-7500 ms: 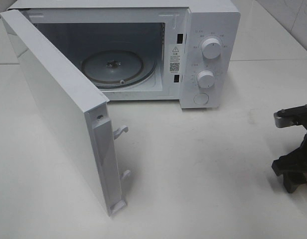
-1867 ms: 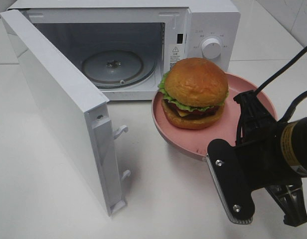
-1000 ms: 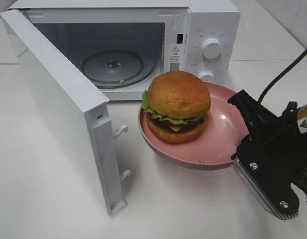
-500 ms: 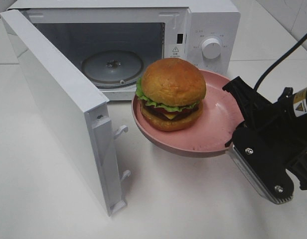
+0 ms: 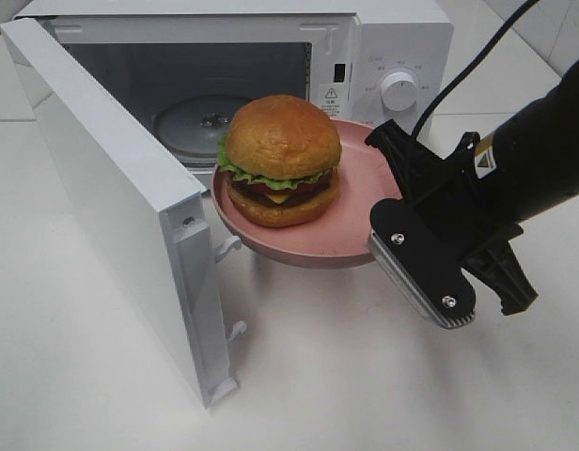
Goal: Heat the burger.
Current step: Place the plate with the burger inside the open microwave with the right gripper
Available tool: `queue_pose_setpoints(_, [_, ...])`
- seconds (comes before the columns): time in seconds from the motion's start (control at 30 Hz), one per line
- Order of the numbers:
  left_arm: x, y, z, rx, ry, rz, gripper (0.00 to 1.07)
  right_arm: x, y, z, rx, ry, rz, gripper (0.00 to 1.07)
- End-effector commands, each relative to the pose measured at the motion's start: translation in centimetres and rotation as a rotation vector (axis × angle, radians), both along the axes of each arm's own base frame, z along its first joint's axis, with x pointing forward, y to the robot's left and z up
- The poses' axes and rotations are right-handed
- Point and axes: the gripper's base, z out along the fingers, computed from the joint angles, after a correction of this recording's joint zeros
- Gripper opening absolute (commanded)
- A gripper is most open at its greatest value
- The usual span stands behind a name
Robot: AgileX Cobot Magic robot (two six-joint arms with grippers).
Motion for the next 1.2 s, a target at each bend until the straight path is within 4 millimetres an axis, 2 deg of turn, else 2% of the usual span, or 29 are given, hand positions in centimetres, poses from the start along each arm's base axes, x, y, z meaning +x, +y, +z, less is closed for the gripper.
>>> queue_pose_setpoints(0.03, [-0.2,0.0,0.0,-0.004,-0.027,-0.009,0.98,0.9,1.6,0.9,0.052,-0.053,0.017,0.00])
queue_pose_setpoints(0.13, [-0.2,0.0,0.0,-0.004,-0.027,-0.009,0.98,1.0,1.9,0.9,0.054,-0.054,0.022,0.00])
queue_pose_setpoints(0.63, [-0.2,0.0,0.0,-0.004,-0.027,-0.009,0.98,4.7,5.2,0.5,0.056,-0.056,0.038,0.00])
queue_pose_setpoints(1.2, [-0.2,0.0,0.0,-0.004,-0.027,-0.009,0.98,8.4,7.8,-0.2,0.059,-0.056,0.034,0.00])
